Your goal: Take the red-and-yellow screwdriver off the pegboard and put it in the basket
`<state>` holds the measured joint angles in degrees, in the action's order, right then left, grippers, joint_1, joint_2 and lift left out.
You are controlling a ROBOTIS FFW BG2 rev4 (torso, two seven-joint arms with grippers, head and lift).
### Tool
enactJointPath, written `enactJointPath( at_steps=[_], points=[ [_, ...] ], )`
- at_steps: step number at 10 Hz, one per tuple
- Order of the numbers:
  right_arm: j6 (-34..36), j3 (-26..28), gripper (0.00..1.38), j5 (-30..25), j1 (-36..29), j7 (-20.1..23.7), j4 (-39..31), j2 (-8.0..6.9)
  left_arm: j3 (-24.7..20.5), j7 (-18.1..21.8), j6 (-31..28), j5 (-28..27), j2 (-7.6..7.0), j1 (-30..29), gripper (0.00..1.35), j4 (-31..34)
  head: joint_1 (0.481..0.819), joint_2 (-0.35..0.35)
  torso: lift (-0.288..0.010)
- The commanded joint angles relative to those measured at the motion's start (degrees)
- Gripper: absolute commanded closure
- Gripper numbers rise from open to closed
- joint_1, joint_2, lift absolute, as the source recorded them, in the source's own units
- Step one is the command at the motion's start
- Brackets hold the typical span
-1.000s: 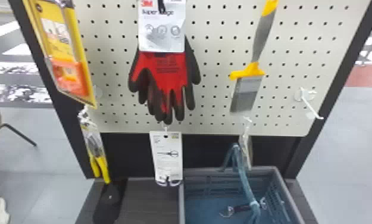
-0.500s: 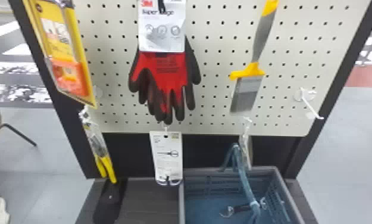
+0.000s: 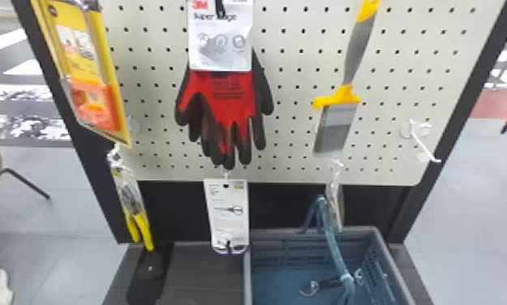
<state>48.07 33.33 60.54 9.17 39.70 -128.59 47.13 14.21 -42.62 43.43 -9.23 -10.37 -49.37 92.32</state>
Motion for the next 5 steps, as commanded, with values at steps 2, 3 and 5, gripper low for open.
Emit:
enactJointPath(
  at_steps=[2, 3, 5],
  points=[
    [0.36, 2.44, 1.07, 0.46, -3.54, -2.17, -4.38, -3.80, 0.03, 0.08, -0.10, 0.00, 0.00, 0.12, 0.14, 0.00, 0.549, 0.000, -0.100],
    [0.54, 3.23, 1.07, 0.98, -5.14, -3.57, -5.64, -5.47, 0.03, 0.08, -0.19, 0.09, 0.00, 0.00, 0.14, -0.14, 0.549, 0.000, -0.100],
    [0.71, 5.52, 1.07, 1.86, -7.35, -6.65, -7.61, -9.95, 0.03, 0.08, -0.19, 0.17, 0.09, 0.00, 0.14, -0.14, 0.549, 0.000, -0.100]
  ],
)
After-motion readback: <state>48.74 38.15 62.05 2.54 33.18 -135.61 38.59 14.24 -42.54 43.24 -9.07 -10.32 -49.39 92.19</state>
